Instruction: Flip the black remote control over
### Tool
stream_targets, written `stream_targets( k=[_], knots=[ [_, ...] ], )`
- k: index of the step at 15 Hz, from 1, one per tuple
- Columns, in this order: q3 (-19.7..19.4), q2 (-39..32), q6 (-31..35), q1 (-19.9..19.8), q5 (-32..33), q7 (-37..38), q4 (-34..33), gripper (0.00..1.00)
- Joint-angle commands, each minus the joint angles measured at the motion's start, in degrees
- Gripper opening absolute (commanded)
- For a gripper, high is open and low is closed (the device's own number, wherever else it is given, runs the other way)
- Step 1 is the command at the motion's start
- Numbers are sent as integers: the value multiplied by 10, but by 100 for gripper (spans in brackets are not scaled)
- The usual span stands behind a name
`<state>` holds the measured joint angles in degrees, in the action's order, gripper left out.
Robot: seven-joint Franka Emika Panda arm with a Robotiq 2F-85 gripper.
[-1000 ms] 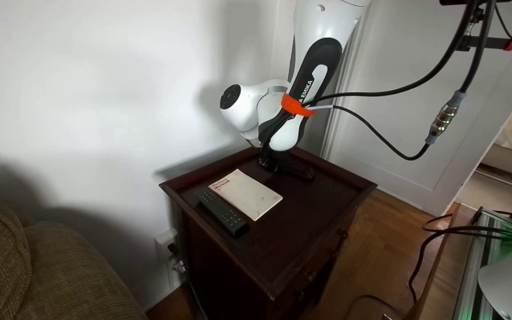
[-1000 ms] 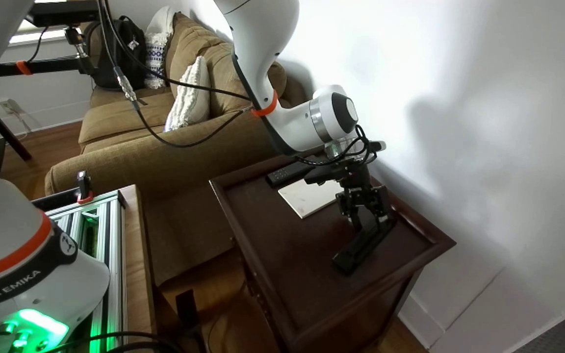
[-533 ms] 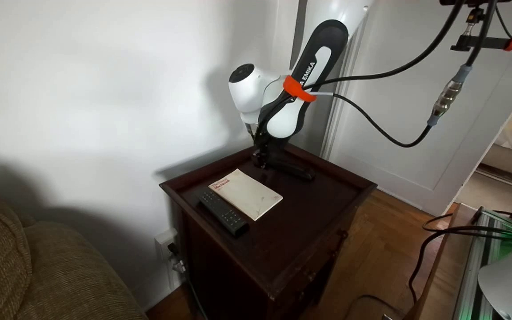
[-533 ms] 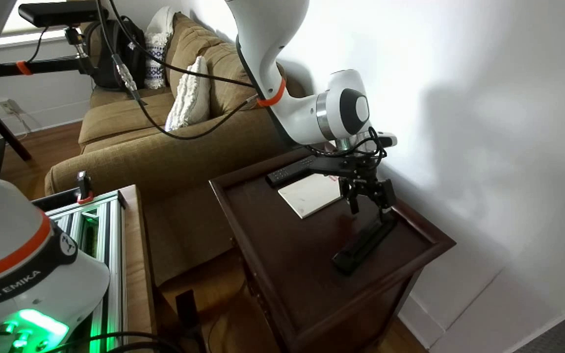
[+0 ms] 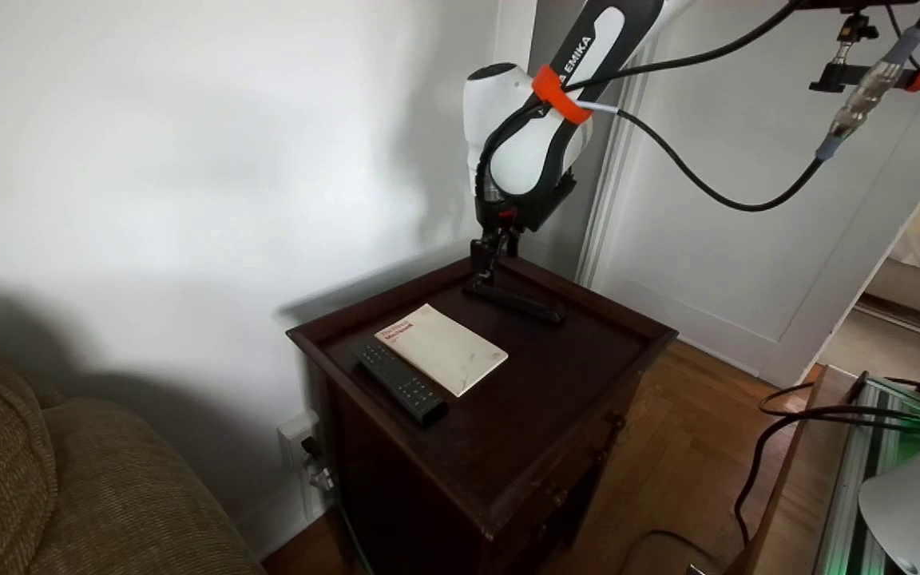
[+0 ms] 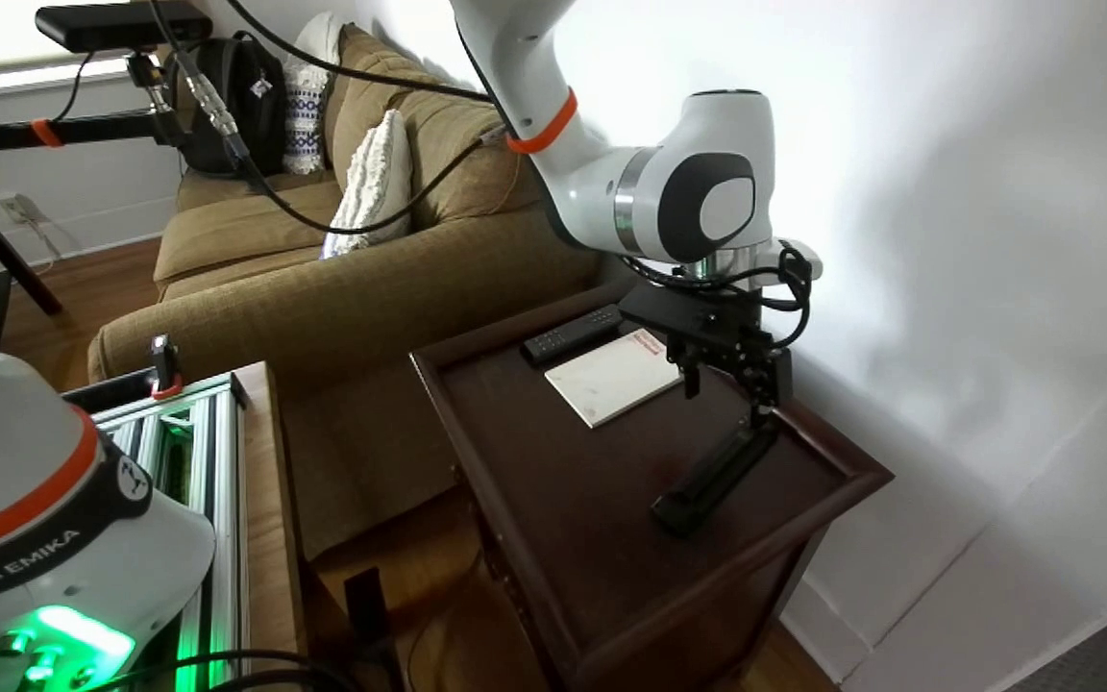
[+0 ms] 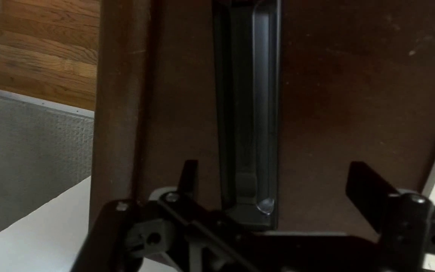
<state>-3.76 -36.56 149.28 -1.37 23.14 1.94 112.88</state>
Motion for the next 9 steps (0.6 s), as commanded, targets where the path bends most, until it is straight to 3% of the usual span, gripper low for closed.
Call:
stream_targets(
  k=[1,9],
  knots=[
    [28,57,-5,-42,-80,-77,53,100],
    [29,125,-33,-71,-184,-119,92,100]
  ],
)
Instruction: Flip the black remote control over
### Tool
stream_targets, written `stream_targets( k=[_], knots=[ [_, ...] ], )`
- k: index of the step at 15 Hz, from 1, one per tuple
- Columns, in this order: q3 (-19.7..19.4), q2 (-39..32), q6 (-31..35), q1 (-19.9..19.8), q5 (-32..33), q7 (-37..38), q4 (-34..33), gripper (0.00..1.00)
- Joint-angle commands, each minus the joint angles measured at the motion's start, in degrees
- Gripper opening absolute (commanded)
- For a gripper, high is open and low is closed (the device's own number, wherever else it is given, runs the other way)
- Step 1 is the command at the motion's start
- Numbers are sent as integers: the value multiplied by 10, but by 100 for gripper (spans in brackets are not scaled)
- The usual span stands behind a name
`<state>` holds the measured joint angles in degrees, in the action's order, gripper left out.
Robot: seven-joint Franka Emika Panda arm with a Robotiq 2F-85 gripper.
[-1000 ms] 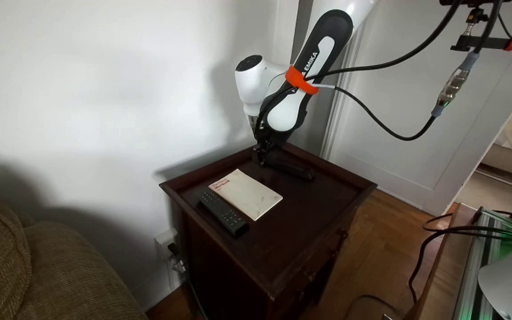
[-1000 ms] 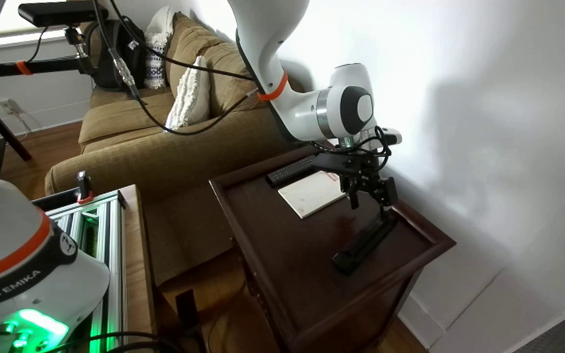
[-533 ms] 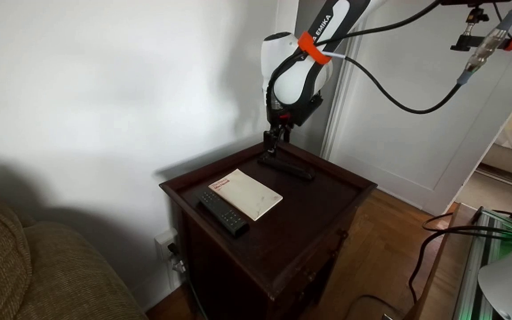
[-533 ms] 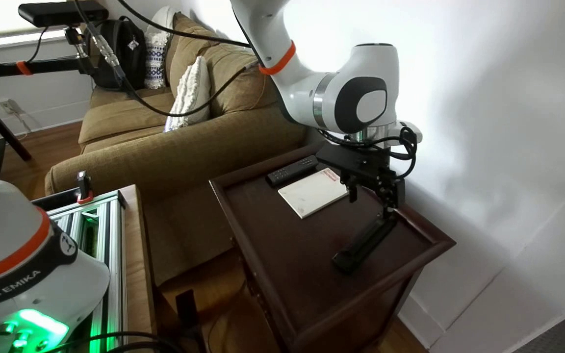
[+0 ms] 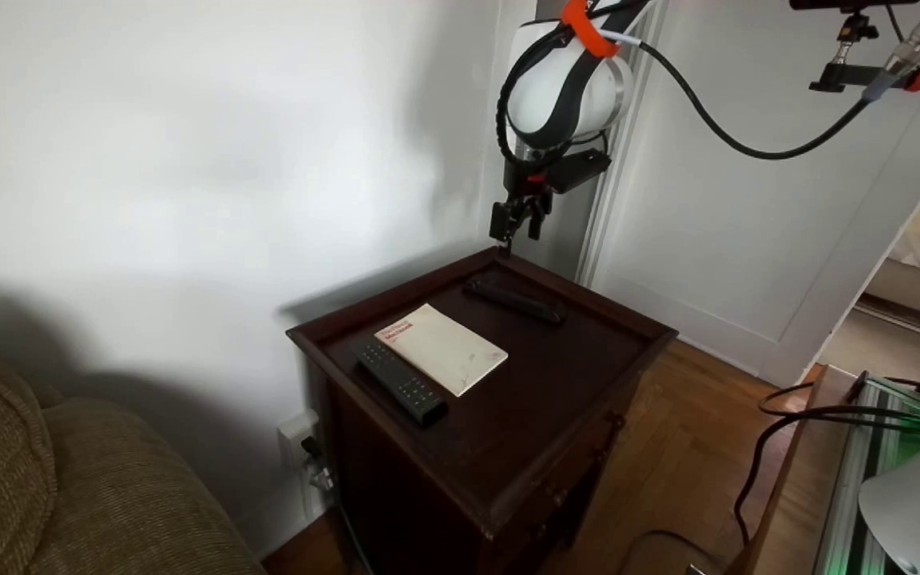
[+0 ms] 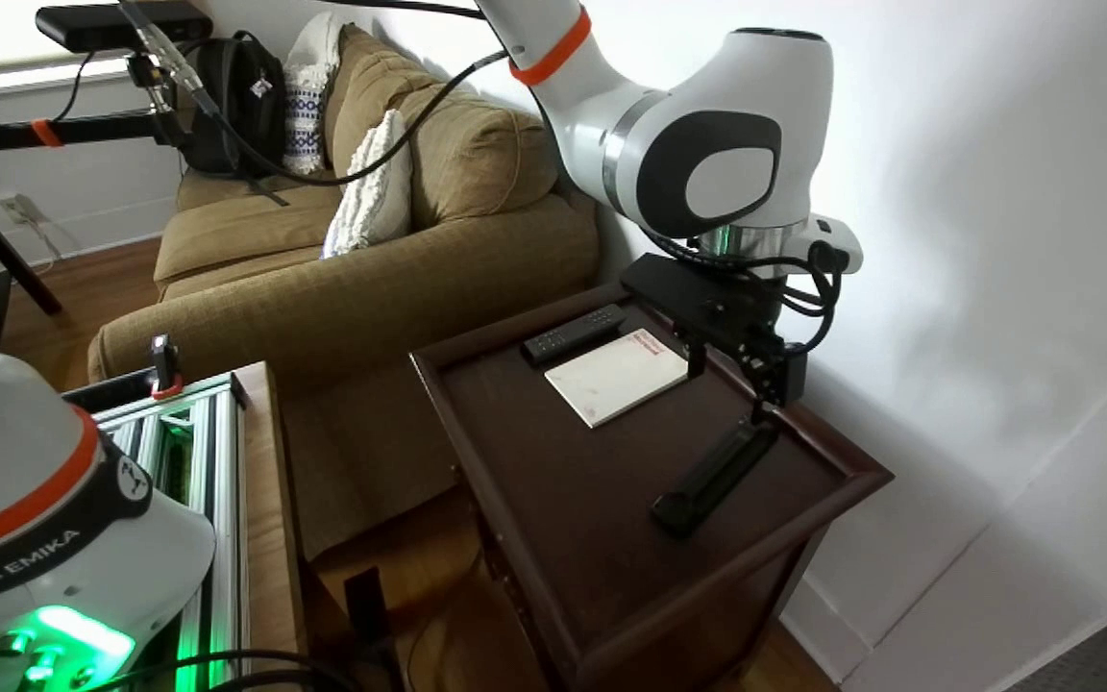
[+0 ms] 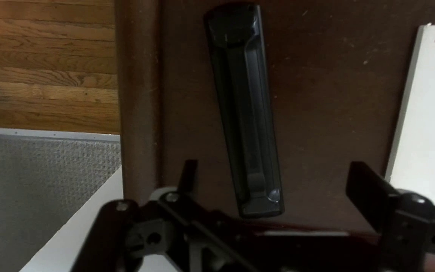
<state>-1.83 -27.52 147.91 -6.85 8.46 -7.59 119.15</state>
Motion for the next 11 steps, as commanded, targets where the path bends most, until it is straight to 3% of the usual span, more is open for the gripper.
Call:
stream_targets(
  k=[1,11],
  knots=[
    [5,40,-25,-15,-41,-21,31,100],
    [-10,34,-28,-1,-22,-6,18,100]
  ],
)
